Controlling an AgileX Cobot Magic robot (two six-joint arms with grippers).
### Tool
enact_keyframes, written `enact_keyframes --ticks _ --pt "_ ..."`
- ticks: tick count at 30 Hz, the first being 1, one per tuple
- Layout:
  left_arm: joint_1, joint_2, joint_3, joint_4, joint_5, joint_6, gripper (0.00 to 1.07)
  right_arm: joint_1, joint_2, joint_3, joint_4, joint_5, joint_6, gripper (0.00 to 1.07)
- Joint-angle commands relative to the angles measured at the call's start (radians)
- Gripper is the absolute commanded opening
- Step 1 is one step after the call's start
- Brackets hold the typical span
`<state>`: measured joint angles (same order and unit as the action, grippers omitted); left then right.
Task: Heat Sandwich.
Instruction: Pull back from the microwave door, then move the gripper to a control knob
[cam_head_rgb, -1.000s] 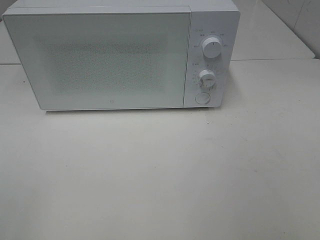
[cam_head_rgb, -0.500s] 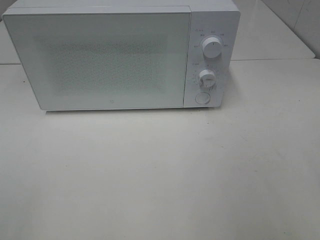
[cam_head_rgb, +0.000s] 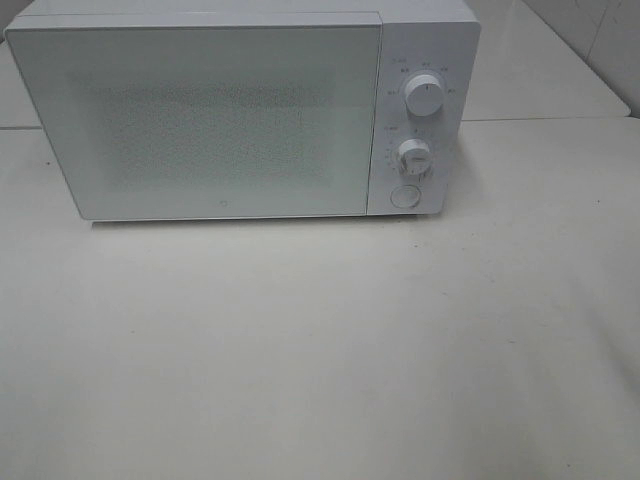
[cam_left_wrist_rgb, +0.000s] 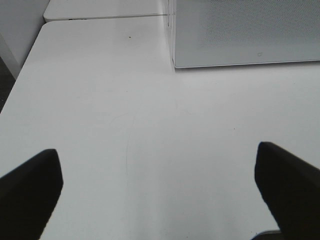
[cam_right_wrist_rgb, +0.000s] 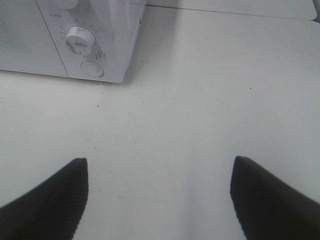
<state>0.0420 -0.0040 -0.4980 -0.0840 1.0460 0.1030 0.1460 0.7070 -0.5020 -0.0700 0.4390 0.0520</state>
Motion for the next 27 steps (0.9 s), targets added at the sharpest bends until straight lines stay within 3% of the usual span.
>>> enact_keyframes --ticks 1,27 --pt "0.004 -0.026 0.002 -0.010 -0.008 -0.001 1.00 -0.007 0.053 0.002 0.003 -0.077 0.000 0.75" --pt "0.004 -0.026 0.002 -0.010 -0.008 -0.001 1.00 -0.004 0.428 0.002 0.003 -0.653 0.000 0.75"
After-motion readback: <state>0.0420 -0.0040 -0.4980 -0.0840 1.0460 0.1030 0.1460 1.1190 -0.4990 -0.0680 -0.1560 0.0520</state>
